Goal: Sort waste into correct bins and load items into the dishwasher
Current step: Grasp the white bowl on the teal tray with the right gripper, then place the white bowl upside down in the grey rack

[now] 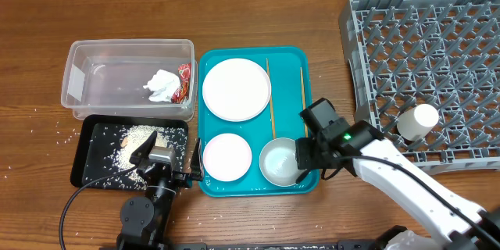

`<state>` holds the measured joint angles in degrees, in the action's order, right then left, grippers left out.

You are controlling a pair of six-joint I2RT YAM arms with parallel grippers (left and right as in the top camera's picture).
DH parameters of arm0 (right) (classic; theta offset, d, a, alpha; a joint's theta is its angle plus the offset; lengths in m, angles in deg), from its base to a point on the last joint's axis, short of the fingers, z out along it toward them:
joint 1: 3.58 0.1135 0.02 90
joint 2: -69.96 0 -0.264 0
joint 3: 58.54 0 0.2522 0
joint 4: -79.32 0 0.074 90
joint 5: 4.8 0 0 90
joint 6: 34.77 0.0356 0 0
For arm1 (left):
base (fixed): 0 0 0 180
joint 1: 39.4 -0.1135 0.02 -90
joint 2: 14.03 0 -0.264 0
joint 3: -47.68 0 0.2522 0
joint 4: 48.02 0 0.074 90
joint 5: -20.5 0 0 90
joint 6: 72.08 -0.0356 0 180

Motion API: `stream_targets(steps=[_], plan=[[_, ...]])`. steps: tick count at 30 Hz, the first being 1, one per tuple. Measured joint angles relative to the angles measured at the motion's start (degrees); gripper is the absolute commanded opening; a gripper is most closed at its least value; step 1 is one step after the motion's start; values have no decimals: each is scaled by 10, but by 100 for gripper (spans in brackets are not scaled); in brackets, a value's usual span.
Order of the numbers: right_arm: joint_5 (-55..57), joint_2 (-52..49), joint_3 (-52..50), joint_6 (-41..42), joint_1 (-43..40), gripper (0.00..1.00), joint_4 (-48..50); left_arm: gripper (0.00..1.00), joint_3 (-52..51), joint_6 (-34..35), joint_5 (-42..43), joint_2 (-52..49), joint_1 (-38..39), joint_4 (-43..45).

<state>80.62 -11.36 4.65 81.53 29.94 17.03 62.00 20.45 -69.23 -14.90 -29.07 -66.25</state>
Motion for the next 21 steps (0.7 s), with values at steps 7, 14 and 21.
stream_targets(steps=[7, 14, 21], plan=[[11, -57, -1, -4, 0, 4, -1, 100, 0, 0, 0, 0, 0, 0], [26, -57, 2, -4, 0, 4, -20, 100, 0, 0, 0, 0, 0, 0], [228, 41, 99, 59, 0, 4, -130, 100, 0, 0, 0, 0, 0, 0]])
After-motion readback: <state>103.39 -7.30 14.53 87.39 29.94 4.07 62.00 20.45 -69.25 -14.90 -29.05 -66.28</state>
